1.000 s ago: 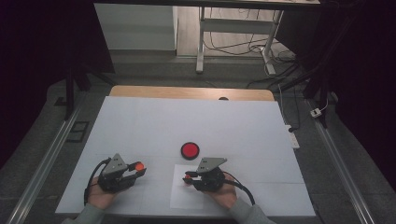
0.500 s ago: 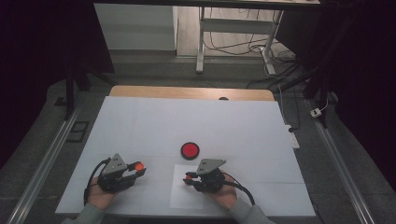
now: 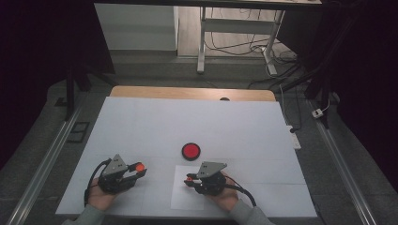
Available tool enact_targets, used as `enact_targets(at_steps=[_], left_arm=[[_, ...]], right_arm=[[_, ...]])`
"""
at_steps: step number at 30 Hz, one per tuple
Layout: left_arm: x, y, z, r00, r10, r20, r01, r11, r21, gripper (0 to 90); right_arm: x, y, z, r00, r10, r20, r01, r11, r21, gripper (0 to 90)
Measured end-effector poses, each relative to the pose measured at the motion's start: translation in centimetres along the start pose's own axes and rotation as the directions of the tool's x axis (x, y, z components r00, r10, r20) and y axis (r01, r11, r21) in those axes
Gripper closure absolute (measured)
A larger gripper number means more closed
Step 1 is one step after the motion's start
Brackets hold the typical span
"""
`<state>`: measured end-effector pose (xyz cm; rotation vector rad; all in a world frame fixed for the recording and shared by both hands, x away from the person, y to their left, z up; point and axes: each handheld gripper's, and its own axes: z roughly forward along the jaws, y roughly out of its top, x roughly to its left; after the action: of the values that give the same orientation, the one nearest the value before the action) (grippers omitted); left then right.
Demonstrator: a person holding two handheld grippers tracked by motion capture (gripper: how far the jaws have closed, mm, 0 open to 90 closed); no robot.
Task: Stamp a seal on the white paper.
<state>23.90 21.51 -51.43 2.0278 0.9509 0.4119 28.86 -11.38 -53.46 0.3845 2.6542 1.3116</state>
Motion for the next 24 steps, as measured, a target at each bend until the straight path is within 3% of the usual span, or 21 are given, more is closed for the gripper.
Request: enact_targets(at_steps=[24], left_arm=[[-0.11, 0.1, -0.22, 1.0, 0.002, -0.002, -0.002, 1.0, -0.009, 64.4]], right_arm=[[-0.19, -0.21, 0.02, 0.9998, 0.012, -0.012, -0.013, 1.0, -0.014, 72.8]])
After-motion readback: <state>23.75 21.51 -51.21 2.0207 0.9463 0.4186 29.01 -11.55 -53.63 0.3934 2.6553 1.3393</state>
